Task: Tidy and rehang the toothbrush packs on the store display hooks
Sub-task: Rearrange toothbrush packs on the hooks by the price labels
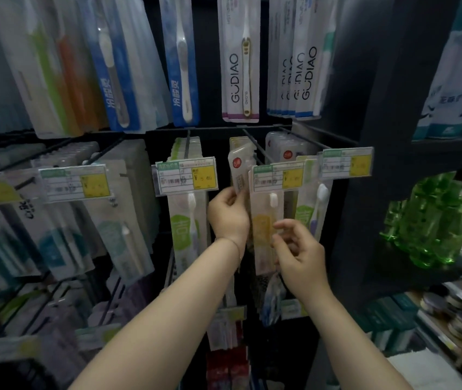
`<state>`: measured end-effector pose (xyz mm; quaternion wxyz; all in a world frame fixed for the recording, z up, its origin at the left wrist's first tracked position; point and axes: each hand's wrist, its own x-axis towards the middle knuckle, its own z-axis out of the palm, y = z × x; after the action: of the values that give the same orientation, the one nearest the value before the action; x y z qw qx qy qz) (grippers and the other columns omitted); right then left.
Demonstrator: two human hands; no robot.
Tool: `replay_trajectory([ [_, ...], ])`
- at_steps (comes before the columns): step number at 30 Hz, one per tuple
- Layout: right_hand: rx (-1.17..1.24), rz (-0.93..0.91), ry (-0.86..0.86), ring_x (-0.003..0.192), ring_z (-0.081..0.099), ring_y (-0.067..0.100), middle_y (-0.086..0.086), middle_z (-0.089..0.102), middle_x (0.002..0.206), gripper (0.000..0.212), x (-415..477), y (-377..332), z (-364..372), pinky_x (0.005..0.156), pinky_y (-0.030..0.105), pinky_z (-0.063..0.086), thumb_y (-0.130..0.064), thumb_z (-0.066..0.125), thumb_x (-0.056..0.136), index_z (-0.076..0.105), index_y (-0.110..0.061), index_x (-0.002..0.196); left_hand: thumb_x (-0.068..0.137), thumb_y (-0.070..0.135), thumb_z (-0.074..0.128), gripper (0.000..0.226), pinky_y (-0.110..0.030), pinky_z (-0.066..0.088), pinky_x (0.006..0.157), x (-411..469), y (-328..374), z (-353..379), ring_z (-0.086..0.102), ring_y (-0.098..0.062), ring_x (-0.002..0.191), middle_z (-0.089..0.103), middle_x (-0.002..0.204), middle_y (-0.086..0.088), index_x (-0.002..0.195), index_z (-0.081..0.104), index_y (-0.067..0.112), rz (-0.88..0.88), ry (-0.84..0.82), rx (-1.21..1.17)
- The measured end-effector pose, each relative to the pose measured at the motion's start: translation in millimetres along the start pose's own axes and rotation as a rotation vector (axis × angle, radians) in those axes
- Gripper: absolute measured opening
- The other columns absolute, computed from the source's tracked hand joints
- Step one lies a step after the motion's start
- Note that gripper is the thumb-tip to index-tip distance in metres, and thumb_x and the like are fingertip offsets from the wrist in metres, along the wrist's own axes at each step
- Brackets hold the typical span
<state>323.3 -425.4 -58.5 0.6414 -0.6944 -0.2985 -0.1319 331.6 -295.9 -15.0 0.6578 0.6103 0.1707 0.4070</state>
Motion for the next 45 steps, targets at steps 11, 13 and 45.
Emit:
replay_trajectory([
  [11,0.034,0.013,-0.206,0.074,0.064,0.01,-0.006,0.067,0.085,0.025,20,8,6,0.065,0.025,0.049,-0.02,0.056,0.094,0.061,-0.027,0.118,0.101,0.02,0.033,0.017,-0.024,0.042,0.071,-68,5,-32,0.052,-0.014,0.079,0.052,0.085,0.004,0.092,0.048,0.02,0.457,0.113,0.319],
  [13,0.086,0.02,-0.238,0.077,0.064,0.011,-0.007,0.067,0.089,0.022,18,6,5,0.067,0.027,0.051,-0.022,0.055,0.095,0.06,-0.029,0.115,0.1,0.016,0.033,0.016,-0.018,0.036,0.065,-80,7,-43,0.046,-0.008,0.07,0.046,0.079,0.008,0.089,0.045,0.021,0.579,0.125,0.37],
  [45,-0.009,0.02,-0.139,0.075,0.064,-0.001,-0.02,0.066,0.088,0.018,18,27,-75,0.06,0.013,0.049,-0.03,0.041,0.099,0.058,-0.028,0.097,0.101,0.013,0.042,0.016,-0.02,0.052,0.08,-104,-32,58,0.063,-0.008,0.09,0.066,0.097,-0.003,0.1,0.058,0.008,0.134,-0.188,0.071],
])
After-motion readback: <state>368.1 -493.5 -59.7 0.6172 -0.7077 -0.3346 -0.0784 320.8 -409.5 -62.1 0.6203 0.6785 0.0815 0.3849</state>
